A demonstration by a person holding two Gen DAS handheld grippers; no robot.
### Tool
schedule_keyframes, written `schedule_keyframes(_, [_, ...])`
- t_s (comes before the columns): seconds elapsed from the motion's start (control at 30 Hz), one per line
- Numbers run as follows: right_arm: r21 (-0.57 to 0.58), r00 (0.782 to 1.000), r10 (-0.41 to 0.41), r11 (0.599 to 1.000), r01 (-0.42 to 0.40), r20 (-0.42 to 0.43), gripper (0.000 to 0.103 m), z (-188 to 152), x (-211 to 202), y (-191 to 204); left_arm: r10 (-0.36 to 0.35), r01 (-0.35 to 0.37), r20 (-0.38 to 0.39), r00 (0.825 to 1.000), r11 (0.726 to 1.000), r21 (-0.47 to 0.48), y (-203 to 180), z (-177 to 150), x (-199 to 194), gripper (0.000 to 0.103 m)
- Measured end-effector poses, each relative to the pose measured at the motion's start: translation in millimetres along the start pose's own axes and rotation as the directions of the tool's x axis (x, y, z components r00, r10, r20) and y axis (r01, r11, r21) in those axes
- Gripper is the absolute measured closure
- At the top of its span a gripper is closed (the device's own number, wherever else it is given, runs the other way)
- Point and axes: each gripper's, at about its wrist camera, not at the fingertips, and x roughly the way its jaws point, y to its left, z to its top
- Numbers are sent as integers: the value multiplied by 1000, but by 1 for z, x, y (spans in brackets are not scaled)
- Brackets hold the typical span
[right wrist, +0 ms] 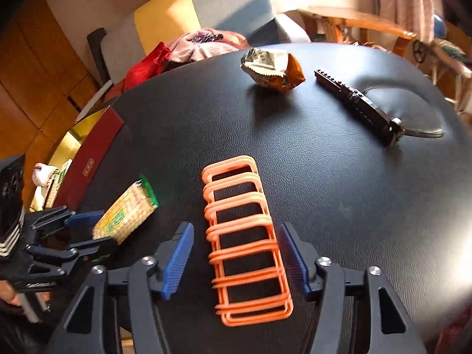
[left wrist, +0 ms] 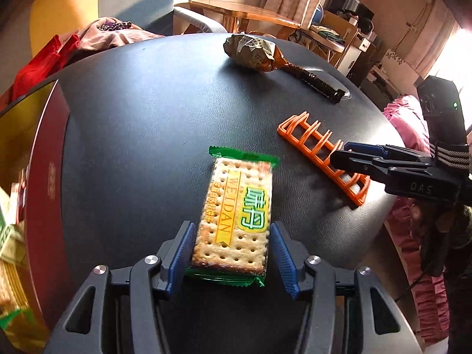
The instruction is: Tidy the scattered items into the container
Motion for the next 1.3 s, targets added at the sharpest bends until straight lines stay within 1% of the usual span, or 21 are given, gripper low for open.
schedule_keyframes(0.03, [4,1000,-21,1000,21,11,40,-3,-4,2,-12,12,10,1000,1000,-6,3,-3,-5,46])
schedule_keyframes(0.1, [24,999,-42,999,41,36,39,-9,-14,9,-28,28,33,999,1000,-13,8,-7,-14,41])
schedule_keyframes(0.17, [41,997,-54,998,52,61,35,-14,-23,16,-22,23,56,998,1000,-12,12,-10,-22,39])
schedule_keyframes(0.2, [49,995,-60,997,56,76,34,-17,-28,20,-16,16,62,998,1000,-9,14,-10,-25,39])
schedule_keyframes(0.27, [61,992,-77,996,71,98,28,-21,-34,29,-8,8,74,997,1000,2,15,-10,-28,39])
schedule_keyframes(0.3, [62,990,-92,994,86,107,27,-23,-36,35,2,-3,76,997,1000,12,13,-9,-29,39])
schedule_keyframes(0.43, [65,981,-155,987,148,120,26,-24,-37,54,42,-47,71,997,996,74,-1,-1,-23,39])
schedule_keyframes(0.5, [79,977,-181,982,172,112,26,-23,-37,57,55,-61,60,997,992,109,-8,3,-18,39])
schedule_keyframes(0.67, [105,974,-199,977,188,108,26,-26,-41,56,83,-89,42,996,981,173,-25,8,-3,39])
schedule_keyframes(0.8, [137,979,-180,977,166,100,27,-32,-43,49,93,-96,27,995,976,196,-30,12,8,39])
schedule_keyframes(0.9, [149,981,-166,977,151,96,29,-36,-44,43,77,-78,13,997,979,189,-27,13,13,39])
schedule_keyframes(0.93, [148,981,-168,977,152,97,29,-37,-44,43,70,-71,13,997,982,175,-23,12,13,39])
schedule_keyframes(1.07, [147,980,-174,976,158,101,29,-41,-43,38,23,-24,11,1000,997,75,-1,8,11,39])
schedule_keyframes(1.13, [153,979,-176,975,160,98,29,-42,-40,35,-5,4,8,1000,999,39,9,6,9,39])
schedule_keyframes(1.2, [154,977,-186,973,170,99,29,-42,-38,32,-21,21,7,1000,999,40,12,4,7,39])
schedule_keyframes(1.3, [158,975,-192,972,174,111,29,-41,-37,30,-29,28,16,999,997,76,8,5,5,39])
